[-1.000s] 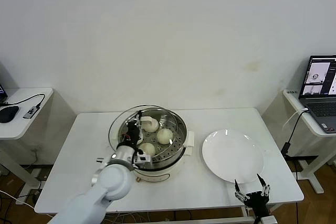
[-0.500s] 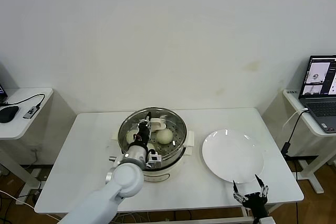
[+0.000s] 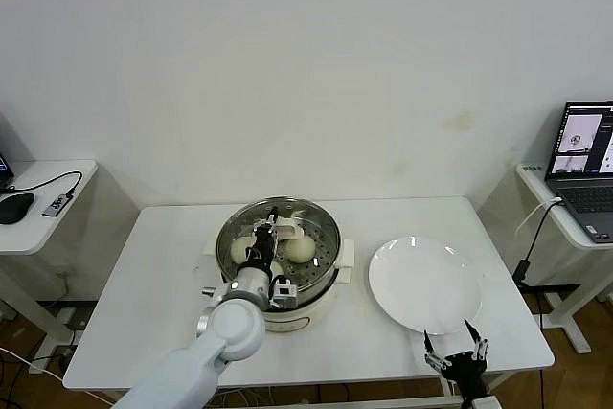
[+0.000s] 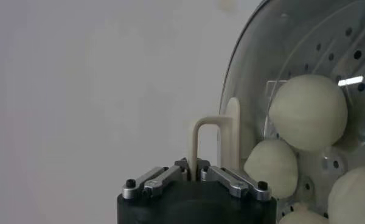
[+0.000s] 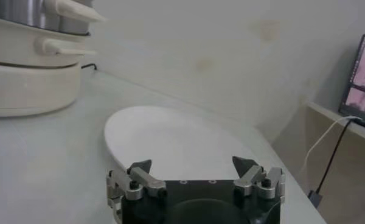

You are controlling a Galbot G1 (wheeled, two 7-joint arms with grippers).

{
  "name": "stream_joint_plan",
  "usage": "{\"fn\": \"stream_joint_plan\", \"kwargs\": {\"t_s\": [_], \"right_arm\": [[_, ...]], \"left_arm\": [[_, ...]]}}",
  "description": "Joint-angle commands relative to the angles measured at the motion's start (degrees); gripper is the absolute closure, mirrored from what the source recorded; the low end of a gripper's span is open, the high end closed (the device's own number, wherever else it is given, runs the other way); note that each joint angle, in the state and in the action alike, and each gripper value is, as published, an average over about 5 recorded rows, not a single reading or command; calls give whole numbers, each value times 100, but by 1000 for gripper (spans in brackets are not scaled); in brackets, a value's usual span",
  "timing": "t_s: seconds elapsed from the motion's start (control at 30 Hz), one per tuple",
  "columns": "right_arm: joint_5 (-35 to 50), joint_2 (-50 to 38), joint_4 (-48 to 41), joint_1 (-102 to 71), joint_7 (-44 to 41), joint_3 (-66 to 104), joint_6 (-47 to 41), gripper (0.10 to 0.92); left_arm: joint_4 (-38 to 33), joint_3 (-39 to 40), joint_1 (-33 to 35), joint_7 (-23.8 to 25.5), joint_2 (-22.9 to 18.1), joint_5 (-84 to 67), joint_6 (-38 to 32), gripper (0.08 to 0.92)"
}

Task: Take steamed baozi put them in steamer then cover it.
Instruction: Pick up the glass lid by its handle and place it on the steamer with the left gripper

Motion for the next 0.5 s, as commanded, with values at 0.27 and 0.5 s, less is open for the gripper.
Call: {"fn": "stream_joint_plan", "kwargs": {"t_s": [0.27,0.5], "right_arm": [[-45,9,-26,8,-11,-17,7,203],[-79,16,-37,-1,-20,-26,15,203]], "left_arm": [[-153,-55,148,-119,-34,-72,-15,841],[-554,-305,463,-315,72,-270,-84,668]]}}
